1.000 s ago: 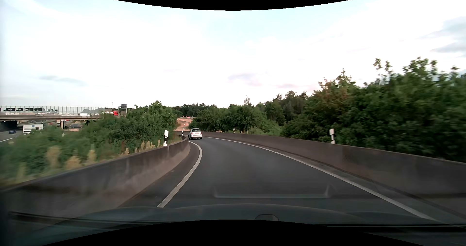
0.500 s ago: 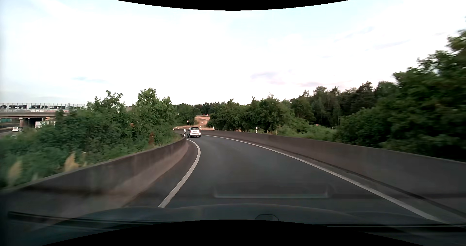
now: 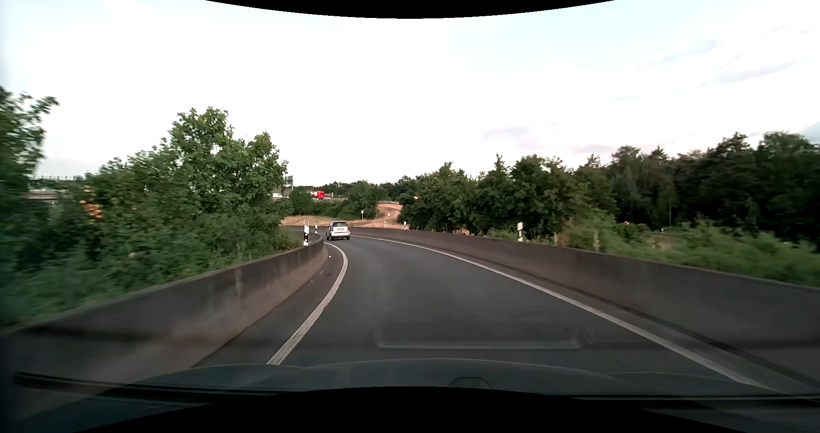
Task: Follow the waypoints while adhering to traffic rules and regulations
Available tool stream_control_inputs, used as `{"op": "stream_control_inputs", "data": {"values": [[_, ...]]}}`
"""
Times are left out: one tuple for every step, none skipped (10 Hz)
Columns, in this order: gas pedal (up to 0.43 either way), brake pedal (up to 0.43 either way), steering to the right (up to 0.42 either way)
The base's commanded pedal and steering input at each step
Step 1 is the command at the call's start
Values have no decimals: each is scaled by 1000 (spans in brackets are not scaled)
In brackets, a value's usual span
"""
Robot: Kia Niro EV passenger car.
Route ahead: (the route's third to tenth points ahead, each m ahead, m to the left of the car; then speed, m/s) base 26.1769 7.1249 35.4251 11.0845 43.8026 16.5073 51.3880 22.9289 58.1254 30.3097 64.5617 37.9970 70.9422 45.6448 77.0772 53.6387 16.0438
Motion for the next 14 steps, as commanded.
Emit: {"op": "stream_control_inputs", "data": {"values": [[0, 0, -70], [0, 0, -71], [0, 0, -74], [0, 0, -77], [0, 0, -78], [0, 0, -78], [0, 0, -78], [0, 0, -78], [0, 0, -78], [0, 0, -78], [0, 0, -78], [0, 0, -78], [0, 0, -79], [0, 0, -80]]}}
